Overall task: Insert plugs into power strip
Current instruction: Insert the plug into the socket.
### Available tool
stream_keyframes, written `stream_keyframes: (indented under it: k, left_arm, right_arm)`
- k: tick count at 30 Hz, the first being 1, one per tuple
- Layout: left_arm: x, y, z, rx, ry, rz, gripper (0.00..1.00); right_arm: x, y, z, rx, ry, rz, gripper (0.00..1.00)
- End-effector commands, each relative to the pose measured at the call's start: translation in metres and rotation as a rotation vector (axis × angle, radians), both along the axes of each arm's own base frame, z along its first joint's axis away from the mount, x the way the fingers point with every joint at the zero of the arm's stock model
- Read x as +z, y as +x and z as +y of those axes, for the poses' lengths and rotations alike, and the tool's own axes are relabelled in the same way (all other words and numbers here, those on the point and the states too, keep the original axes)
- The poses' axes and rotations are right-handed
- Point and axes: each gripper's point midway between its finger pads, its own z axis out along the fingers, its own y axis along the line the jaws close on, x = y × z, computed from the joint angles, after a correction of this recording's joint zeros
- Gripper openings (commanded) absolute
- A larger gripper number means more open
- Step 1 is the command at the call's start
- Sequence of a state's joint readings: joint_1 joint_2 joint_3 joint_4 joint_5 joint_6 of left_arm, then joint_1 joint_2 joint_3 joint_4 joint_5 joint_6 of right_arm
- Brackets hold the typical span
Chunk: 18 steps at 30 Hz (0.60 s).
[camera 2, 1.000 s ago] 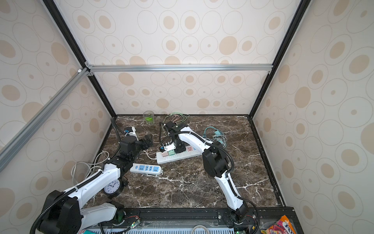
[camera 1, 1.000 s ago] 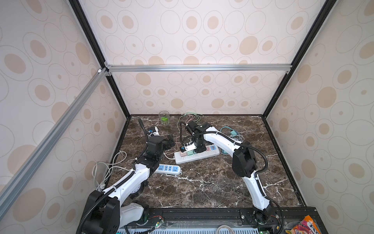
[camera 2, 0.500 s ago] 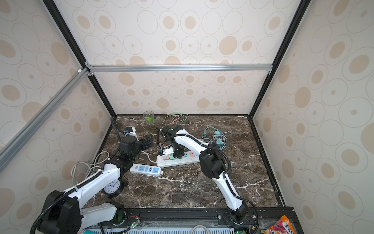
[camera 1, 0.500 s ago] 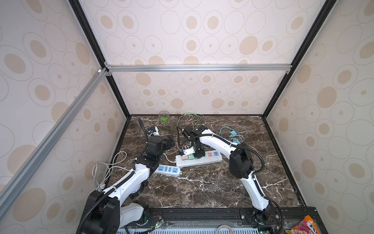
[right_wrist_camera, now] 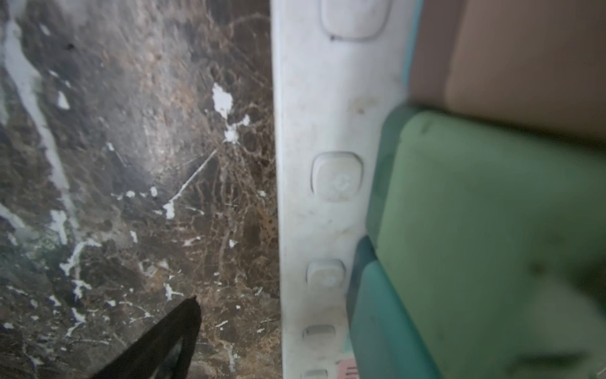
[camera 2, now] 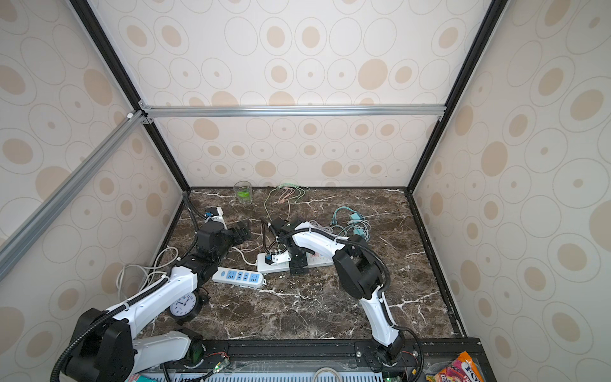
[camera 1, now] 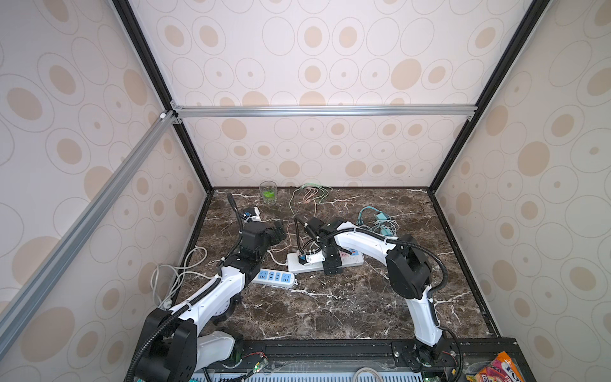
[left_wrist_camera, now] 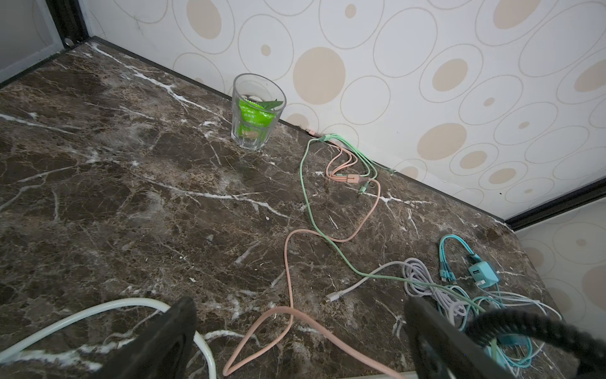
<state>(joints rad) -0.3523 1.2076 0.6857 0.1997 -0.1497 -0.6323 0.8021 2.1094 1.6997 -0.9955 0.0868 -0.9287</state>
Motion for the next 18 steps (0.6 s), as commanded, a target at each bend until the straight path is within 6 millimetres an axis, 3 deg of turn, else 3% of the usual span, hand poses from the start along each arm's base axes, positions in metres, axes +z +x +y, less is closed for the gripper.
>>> stream_keyframes:
  k: [1, 8, 13, 16, 18]
  left_arm:
    - [0.015, 0.007, 0.000, -0.003, 0.006, -0.025, 0.98]
    - [0.016, 0.007, -0.001, -0.008, 0.004, -0.014, 0.98]
    - [0.020, 0.011, -0.010, -0.039, 0.016, 0.002, 0.98]
    - [0.024, 0.013, -0.016, -0.040, 0.063, 0.009, 0.98]
    - [0.029, 0.012, -0.021, -0.033, 0.107, 0.007, 0.98]
  right_arm:
    - [0.026, -0.007, 0.001, 0.021, 0.074, -0.011, 1.00]
    - [0.057, -0.034, -0.025, -0.023, 0.181, 0.043, 1.00]
    - [0.058, -0.052, -0.061, -0.055, 0.147, 0.110, 1.00]
    - [0.065, -0.037, -0.073, -0.184, 0.210, 0.056, 1.00]
    - [0.074, -0.013, -0.084, -0.294, 0.240, -0.070, 1.00]
